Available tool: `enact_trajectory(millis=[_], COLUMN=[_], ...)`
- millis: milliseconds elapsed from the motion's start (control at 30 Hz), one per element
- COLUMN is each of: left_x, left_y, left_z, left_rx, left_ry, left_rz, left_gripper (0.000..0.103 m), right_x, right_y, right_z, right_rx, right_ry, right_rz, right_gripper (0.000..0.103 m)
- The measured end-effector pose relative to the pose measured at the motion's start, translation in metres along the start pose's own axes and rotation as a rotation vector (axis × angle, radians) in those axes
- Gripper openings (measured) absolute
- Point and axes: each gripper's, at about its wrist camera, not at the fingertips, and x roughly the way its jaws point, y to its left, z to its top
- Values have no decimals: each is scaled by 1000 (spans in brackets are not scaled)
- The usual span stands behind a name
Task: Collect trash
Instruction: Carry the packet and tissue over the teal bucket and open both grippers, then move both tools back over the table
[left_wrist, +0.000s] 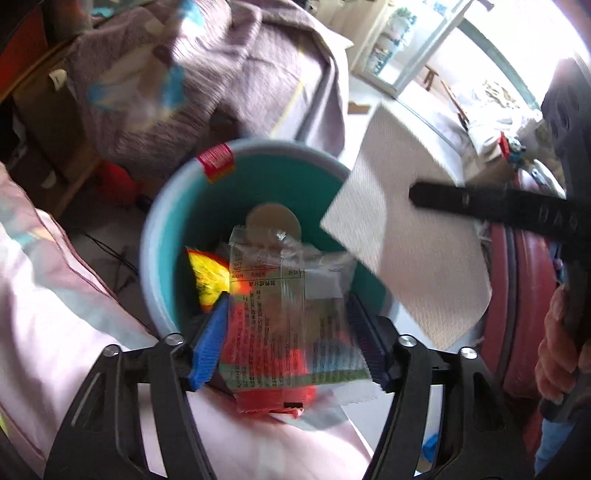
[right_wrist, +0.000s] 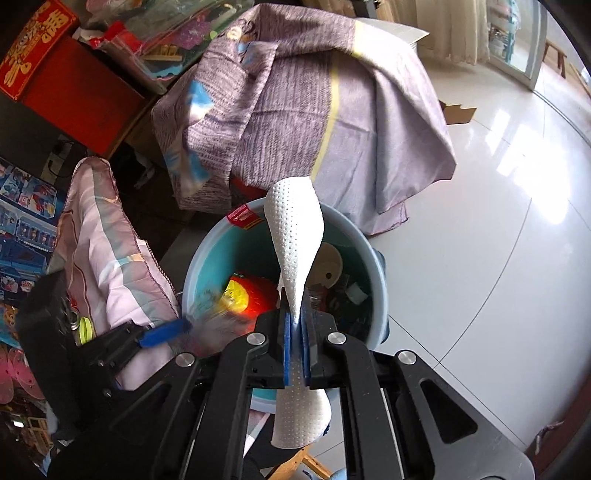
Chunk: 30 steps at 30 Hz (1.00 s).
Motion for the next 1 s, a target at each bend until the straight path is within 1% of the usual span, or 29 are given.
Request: enact_trajectory(millis=[33,67,100,133,200,233,333,400,533,700,800,1000], left_x=[-2,-4,-7,-9,-18,-21,-30,-35,-49,-69,-88,-122], left_y=[3,6,9,11,15,16,18,18,18,16,17,31], left_z=[2,4,5,6,4,3,-1,-4,-11,-24,-37,-68], left_rx=[-7,-17,-24,-30,-41,-45,-48,-54,-64,-83,-90,-117], left_ry=[-5,-12,-20,-28,-38,-39,-44,-46,-60,-84,-109,-150], left_rz=[1,6,16,25,27,30,42,43,48,52,58,92], left_gripper=[76,80,87,89,91,92,93,94,97,97,97,97], right_x=[2,4,5,7,7,5,3,1,-6,-17,-27,-32], right_y=[2,5,7,9,12,15,21,22,24,31,41,77], right_z=[1,3,5,6,9,9,9,8,4,-4,-13,-32], right_rx=[-4,-3,-1,1,5,1,-16,-6,13,23,1,-62], right_ry=[5,9,14,18,16,10,6,12,24,31,21,26], right_rz=[2,10,16,23,32,34,32,34,37,31,29,45], right_gripper=[6,8,11,15,36,39,45,61,74,75,77,78])
